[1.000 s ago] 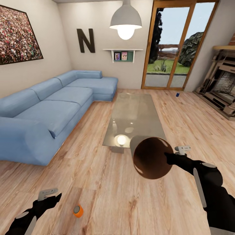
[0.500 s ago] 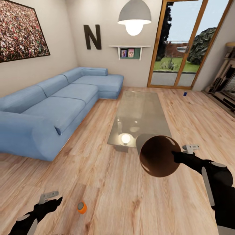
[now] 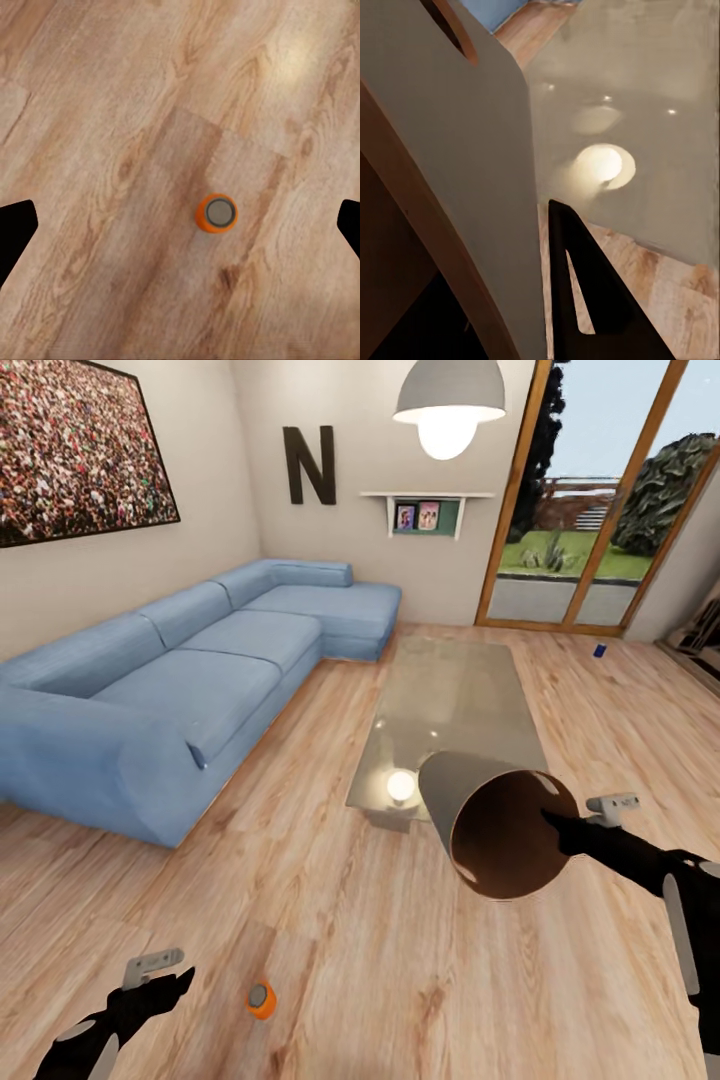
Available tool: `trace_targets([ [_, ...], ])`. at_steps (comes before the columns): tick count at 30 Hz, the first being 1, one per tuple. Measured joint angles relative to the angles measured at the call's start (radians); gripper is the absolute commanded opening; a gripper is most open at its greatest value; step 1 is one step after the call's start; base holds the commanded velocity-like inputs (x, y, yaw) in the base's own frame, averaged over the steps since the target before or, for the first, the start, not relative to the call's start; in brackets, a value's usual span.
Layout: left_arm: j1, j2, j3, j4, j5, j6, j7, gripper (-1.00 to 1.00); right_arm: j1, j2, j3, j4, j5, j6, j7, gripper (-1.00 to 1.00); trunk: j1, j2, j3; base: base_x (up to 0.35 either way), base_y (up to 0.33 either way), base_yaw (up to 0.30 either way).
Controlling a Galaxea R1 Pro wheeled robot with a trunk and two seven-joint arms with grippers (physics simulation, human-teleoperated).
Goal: Put the three can of soda from the living room inside the tash can in the kitchen.
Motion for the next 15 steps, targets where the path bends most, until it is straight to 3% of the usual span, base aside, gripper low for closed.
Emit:
trace_targets([
  [4,0.000,0.000,0.000,0.000,0.000,0.000,0.000,1.00,0.004,0.004,-0.057,0.000,-0.003,-0.101,0.020,-1.00,0.000,0.000,0.000,0.150,0.000,0.014],
  [6,0.000,0.000,0.000,0.000,0.000,0.000,0.000,1.00,0.006,0.008,-0.132,0.001,0.018,-0.179,0.073,-1.00,0.000,0.000,-0.001,0.150,0.000,0.005],
  [8,0.000,0.000,-0.001,0.000,0.000,0.000,0.000,1.00,0.007,0.009,-0.159,0.000,-0.015,-0.190,0.114,-1.00,0.000,0.000,-0.001,0.150,0.000,0.003],
  [11,0.000,0.000,0.000,0.000,0.000,0.000,0.000,1.00,0.007,0.011,-0.250,0.001,0.010,-0.230,0.207,-1.00,0.000,0.000,-0.001,0.150,0.000,0.001],
  [15,0.000,0.000,-0.001,0.000,0.000,0.000,0.000,1.00,0.007,0.012,-0.296,-0.001,-0.021,-0.231,0.285,-1.00,0.000,0.000,-0.001,0.150,0.000,0.000],
])
